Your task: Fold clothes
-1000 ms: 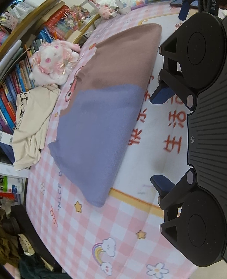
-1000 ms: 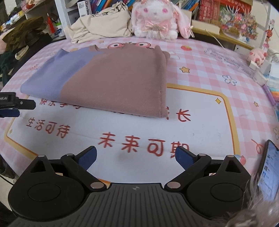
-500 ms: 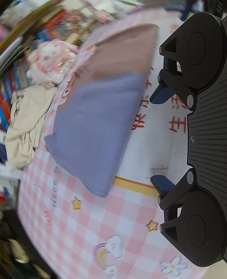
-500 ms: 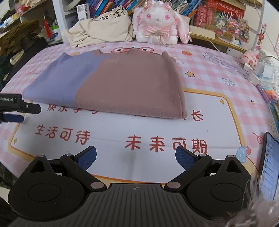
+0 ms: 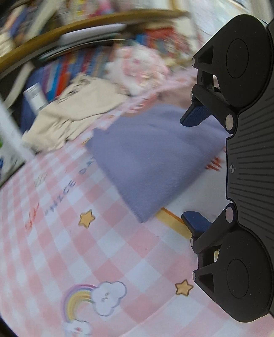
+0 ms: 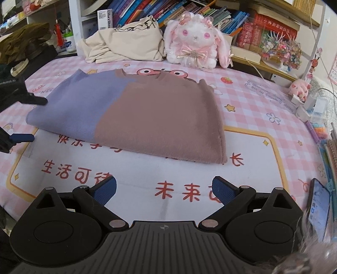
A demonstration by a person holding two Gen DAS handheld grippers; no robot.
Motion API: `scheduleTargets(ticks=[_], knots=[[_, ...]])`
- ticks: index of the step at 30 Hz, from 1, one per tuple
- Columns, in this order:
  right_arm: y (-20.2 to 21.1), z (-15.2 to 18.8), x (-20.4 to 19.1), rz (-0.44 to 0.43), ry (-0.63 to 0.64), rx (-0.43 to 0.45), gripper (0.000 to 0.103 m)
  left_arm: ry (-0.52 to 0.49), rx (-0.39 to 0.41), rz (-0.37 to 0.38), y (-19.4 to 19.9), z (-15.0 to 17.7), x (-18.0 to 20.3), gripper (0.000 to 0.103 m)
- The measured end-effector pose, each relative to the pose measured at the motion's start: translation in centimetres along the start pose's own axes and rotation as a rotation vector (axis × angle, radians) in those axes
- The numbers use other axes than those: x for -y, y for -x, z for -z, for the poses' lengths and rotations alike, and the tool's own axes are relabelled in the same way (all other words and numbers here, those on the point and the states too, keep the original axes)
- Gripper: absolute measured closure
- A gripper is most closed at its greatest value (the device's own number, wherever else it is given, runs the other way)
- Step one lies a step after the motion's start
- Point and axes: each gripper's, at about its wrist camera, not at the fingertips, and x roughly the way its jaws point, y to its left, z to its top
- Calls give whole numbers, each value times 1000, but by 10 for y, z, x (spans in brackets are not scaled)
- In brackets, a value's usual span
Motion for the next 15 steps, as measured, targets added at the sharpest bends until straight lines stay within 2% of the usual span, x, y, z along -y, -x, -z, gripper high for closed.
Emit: scheduleTargets(ticks=[5, 8, 11, 13, 15], knots=[[1, -2, 4, 27, -7, -1, 5, 212, 65, 64, -5, -10, -15, 16], [3, -1, 6, 42, -5, 0, 5, 268, 98, 51, -6, -10, -17, 26], [5, 0, 10, 57, -12, -2, 5, 296, 125, 13, -4, -6, -18, 49], [6, 0, 13, 65, -23, -1, 5, 281, 130, -39, -5, -5, -19, 86], [7, 1, 16, 70, -32, -1, 5, 238, 137, -73, -5, -3, -16, 88]])
